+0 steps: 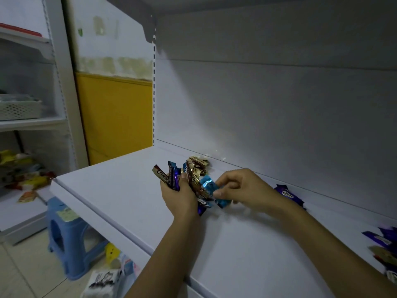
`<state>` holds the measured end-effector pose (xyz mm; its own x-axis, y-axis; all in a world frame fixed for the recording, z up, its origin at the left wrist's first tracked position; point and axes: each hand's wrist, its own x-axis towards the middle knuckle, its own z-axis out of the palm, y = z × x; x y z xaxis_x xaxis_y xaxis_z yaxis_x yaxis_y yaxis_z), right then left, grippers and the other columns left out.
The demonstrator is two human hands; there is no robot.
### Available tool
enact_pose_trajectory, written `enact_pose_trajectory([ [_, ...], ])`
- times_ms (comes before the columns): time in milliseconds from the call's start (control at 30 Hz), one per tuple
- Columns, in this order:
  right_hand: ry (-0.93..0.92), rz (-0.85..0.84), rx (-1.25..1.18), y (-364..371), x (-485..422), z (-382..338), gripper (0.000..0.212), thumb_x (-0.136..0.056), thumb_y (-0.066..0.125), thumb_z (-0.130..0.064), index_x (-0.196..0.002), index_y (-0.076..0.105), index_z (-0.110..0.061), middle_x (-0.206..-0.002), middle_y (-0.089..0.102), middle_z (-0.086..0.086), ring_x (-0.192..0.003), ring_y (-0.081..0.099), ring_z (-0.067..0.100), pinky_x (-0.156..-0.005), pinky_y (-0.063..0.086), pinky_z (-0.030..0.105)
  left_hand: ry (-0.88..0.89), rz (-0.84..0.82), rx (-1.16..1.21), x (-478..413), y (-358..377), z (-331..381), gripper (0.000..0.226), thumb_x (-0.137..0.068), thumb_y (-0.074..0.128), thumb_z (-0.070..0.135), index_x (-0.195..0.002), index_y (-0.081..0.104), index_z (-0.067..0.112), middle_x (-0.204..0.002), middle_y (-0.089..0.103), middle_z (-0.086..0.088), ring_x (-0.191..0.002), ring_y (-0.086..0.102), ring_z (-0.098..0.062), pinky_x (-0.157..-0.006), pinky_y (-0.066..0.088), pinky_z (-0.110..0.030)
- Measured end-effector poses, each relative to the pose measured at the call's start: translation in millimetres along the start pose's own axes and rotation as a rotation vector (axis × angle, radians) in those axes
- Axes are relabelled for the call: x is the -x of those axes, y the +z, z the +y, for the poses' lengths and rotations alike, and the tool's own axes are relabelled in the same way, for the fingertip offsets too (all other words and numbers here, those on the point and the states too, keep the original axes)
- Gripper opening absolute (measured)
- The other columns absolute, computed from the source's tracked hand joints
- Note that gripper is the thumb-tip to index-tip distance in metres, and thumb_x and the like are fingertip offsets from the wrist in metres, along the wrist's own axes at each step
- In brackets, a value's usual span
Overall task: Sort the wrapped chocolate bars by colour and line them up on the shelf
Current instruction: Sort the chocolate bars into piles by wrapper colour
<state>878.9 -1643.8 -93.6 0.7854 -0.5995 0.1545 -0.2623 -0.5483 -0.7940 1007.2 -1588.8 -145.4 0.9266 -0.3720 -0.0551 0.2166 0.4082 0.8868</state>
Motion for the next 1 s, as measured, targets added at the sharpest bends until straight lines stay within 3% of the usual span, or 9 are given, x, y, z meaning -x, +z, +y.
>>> enact_pose_trajectory([
  [100,0.057,0.331,0.051,0,-6,13,0.005,-0.084,0.071,-0.02,-0.089,0.069,-0.019,-0.078,0.072,0.001,-0.066,0.064,0.002,-0.055,0.044,0.014,-0.008,0.003,-0.006,0,-1,2,0.025,-0.095,0.058,0.019,-0.118,0.054,0.012,-0.111,0.062,-0.004,-0.1,0.059,-0.021,-0.097,0.048,-0.04],
  [167,0.096,0.461,0.384,4,-6,26,0.014,-0.088,0.064,-0.025,-0.102,0.069,-0.023,-0.096,0.069,-0.003,-0.086,0.063,0.009,-0.069,0.048,0.021,0.02,-0.011,-0.052,-6,-5,6,0.017,-0.095,0.058,0.019,-0.11,0.053,0.015,-0.108,0.06,-0.003,-0.1,0.059,-0.022,-0.096,0.047,-0.04],
  [233,0.034,0.396,0.677,14,-2,37,0.03,-0.093,0.057,-0.031,-0.121,0.061,-0.025,-0.118,0.062,-0.006,-0.109,0.054,0.012,-0.087,0.044,0.027,0.058,-0.04,-0.111,-15,-12,12,0.015,-0.095,0.058,0.019,-0.108,0.051,0.016,-0.108,0.06,-0.003,-0.105,0.06,-0.026,-0.097,0.047,-0.044],
  [367,-0.212,0.209,0.787,41,-2,42,0.041,-0.096,0.042,-0.046,-0.133,0.052,-0.031,-0.142,0.047,-0.008,-0.131,0.035,0.01,-0.103,0.021,0.026,0.093,-0.089,-0.137,-25,-27,14,0.02,-0.094,0.059,0.019,-0.112,0.051,0.02,-0.112,0.062,-0.004,-0.104,0.061,-0.024,-0.097,0.049,-0.048],
  [533,-0.115,0.192,0.868,44,1,47,0.045,-0.097,0.032,-0.052,-0.13,0.055,-0.033,-0.146,0.042,-0.004,-0.136,0.029,0.012,-0.109,0.015,0.031,0.13,-0.168,-0.183,-19,-27,10,0.019,-0.093,0.06,0.019,-0.107,0.05,0.027,-0.098,0.061,0.01,-0.098,0.061,-0.017,-0.094,0.05,-0.042],
  [633,-0.072,0.245,0.672,42,4,40,0.034,-0.099,0.036,-0.047,-0.103,0.065,-0.029,-0.114,0.058,-0.011,-0.112,0.047,0.01,-0.096,0.031,0.032,0.163,-0.21,-0.212,-18,-28,9,0.019,-0.094,0.059,0.016,-0.108,0.052,0.026,-0.101,0.063,0.006,-0.101,0.062,-0.02,-0.093,0.05,-0.04],
  [733,0.02,0.275,0.049,49,3,13,0.05,-0.084,0.049,-0.061,-0.077,0.06,-0.013,-0.072,0.061,-0.007,-0.071,0.056,0.009,-0.07,0.044,0.029,0.212,-0.243,-0.258,-15,-27,8,0.018,-0.093,0.059,0.014,-0.106,0.053,0.025,-0.095,0.062,0.008,-0.096,0.061,-0.018,-0.082,0.047,-0.032],
  [867,0.112,0.219,-0.258,60,-6,-8,0.02,-0.076,0.078,-0.03,-0.089,0.065,-0.022,-0.079,0.073,0.001,-0.07,0.068,0.01,-0.065,0.051,0.018,0.25,-0.268,-0.275,-13,-29,9,0.017,-0.093,0.059,0.011,-0.106,0.056,0.021,-0.096,0.064,0.0,-0.094,0.062,-0.022,-0.079,0.048,-0.033],
  [1000,0.174,0.224,-0.283,51,-10,-14,0.015,-0.079,0.074,-0.008,-0.086,0.069,-0.02,-0.08,0.073,0.006,-0.065,0.065,0.011,-0.063,0.051,0.022,0.195,-0.239,-0.192,-12,-29,11,0.018,-0.094,0.056,0.011,-0.11,0.057,0.018,-0.101,0.065,-0.006,-0.094,0.064,-0.029,-0.082,0.055,-0.05],
])
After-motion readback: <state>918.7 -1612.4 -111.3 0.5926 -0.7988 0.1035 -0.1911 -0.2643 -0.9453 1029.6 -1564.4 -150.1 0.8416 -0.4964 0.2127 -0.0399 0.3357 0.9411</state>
